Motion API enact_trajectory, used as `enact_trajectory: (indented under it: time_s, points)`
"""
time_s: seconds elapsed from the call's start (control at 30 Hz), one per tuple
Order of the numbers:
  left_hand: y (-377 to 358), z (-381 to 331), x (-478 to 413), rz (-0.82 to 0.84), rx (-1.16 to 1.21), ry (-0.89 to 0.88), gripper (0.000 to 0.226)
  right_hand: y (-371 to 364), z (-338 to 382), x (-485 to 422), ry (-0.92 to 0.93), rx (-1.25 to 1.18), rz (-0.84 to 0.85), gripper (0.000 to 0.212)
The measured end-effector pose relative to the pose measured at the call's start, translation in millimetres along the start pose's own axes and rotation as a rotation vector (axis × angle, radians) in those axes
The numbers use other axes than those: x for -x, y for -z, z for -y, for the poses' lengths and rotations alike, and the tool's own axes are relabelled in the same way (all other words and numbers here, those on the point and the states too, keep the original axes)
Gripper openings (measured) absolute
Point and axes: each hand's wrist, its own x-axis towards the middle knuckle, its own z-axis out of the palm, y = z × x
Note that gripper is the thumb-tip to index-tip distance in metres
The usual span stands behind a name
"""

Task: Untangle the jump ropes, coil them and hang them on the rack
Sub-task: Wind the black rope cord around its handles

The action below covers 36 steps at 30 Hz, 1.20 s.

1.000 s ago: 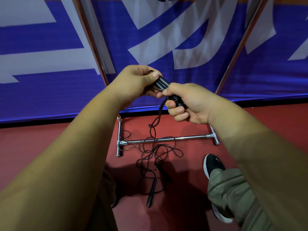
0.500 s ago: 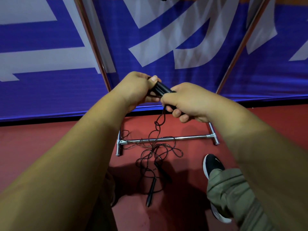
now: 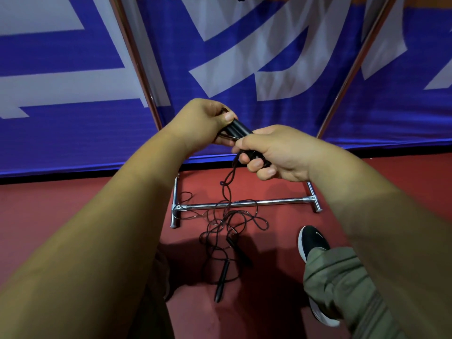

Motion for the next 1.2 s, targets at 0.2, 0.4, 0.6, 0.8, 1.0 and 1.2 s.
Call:
enact_trajectory:
  time_s: [0.2, 0.4, 0.6, 0.8, 1.0, 1.2]
  points:
    - [1.6, 2.1, 3.3, 0.069, 0.134, 0.020, 0.033, 1.0, 2.8, 0.8, 0.005, -0.047, 0.006, 0.019]
    - [10.9, 18.0, 9.0, 0.576, 0.120, 0.242, 0.044, 6.6, 12.2, 3.3, 0.080, -0.141, 0.002, 0.006]
    - [15.6, 22.7, 7.5, 0.614, -0.073, 0.168, 0.028, 14.3, 13.9, 9.3, 0.113, -0.110, -0.038, 0.011]
    - [9.7, 12.6, 6.3, 0.384, -0.263, 0.082, 0.009, 19.4, 13.5, 12.8, 0.117, -0.091, -0.048, 0.011]
    - [-1.2, 14.0, -0.1, 0.149, -0.372, -0.007, 0.020, 18.5, 11.3, 14.2, 0.082, -0.158, 0.062, 0.013]
    - [11.4, 22.1, 0.9, 0.177, -0.136, -0.130, 0.018, 12.6, 6.5, 23.9, -0.073, -0.068, 0.386, 0.024]
